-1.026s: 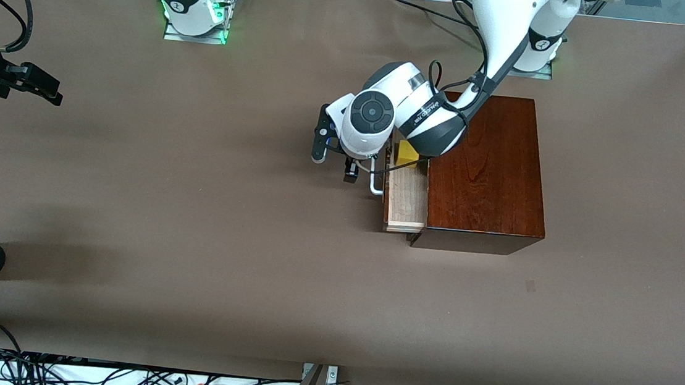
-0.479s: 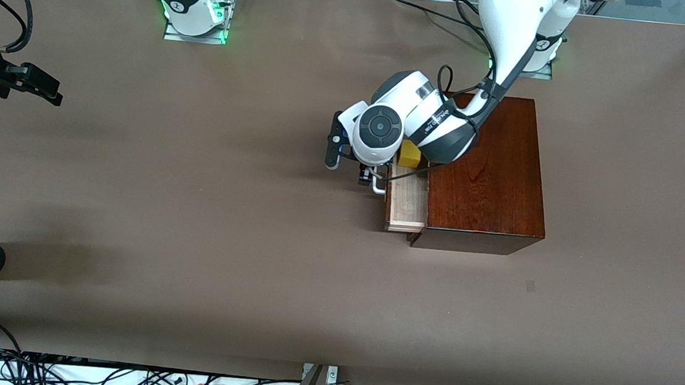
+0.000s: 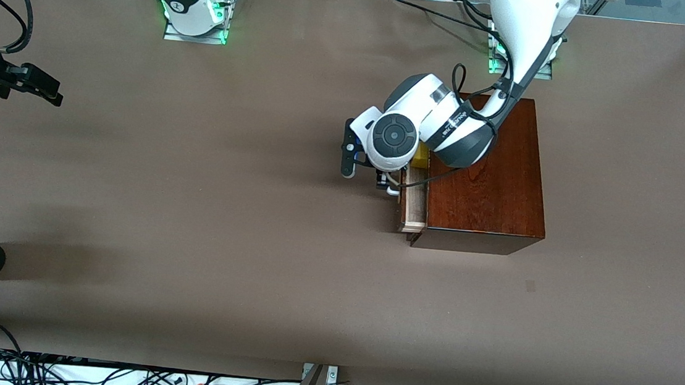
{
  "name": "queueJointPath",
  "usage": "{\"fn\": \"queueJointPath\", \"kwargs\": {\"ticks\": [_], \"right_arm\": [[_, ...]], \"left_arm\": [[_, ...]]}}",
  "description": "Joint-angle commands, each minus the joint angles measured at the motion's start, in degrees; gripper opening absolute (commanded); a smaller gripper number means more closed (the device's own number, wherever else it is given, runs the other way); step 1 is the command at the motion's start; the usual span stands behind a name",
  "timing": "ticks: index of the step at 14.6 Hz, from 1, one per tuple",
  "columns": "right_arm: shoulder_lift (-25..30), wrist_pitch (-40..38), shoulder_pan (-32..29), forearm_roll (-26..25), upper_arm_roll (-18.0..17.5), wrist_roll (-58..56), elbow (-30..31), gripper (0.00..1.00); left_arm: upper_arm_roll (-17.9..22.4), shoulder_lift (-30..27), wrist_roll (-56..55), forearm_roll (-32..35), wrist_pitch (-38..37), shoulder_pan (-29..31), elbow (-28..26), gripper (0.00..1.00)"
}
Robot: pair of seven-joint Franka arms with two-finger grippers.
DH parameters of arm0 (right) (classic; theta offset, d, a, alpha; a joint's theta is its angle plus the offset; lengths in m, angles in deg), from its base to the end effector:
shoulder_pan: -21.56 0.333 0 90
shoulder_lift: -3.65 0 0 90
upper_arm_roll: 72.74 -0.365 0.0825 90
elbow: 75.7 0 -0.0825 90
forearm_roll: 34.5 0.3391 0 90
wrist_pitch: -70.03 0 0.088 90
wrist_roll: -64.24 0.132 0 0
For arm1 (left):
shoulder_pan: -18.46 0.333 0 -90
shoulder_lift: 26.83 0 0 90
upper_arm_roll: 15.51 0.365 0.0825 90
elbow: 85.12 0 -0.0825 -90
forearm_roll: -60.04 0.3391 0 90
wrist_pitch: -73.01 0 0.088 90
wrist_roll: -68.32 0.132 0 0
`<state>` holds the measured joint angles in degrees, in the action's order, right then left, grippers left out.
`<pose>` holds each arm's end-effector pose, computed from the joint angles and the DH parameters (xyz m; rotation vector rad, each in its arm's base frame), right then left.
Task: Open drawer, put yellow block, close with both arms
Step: 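Push the drawer into the box with the left gripper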
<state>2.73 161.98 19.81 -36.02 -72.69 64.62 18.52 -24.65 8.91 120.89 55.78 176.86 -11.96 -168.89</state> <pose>0.5136 -0.0196 0.6118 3.1141 -0.0567 -0.0872 0.5206 -0.4140 0.3400 2.0761 -2.0605 -0.3619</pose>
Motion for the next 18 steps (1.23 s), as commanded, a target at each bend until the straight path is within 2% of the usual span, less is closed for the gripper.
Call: {"fn": "queueJointPath", "kwargs": {"ticks": [1,11,13,18], "right_arm": [[0.04,-0.20,-0.71,0.47,-0.58,0.23,-0.45,1.00],[0.04,-0.46,-0.71,0.64,-0.66,-0.12,-0.54,1.00],[-0.05,-0.64,-0.71,1.43,-0.66,-0.56,-0.54,1.00],[-0.05,-0.64,-0.71,1.52,-0.58,-0.65,-0.54,1.00]], "left_arm": [[0.36,-1.90,-0.45,3.54,-1.99,0.36,-1.83,1.00],[0.70,-1.98,-0.27,4.43,-3.22,2.82,-1.92,1.00],[0.53,-1.98,0.17,7.58,-3.40,4.04,-2.01,1.00],[0.62,-2.33,0.08,8.12,-5.76,4.14,-2.01,1.00]]}}
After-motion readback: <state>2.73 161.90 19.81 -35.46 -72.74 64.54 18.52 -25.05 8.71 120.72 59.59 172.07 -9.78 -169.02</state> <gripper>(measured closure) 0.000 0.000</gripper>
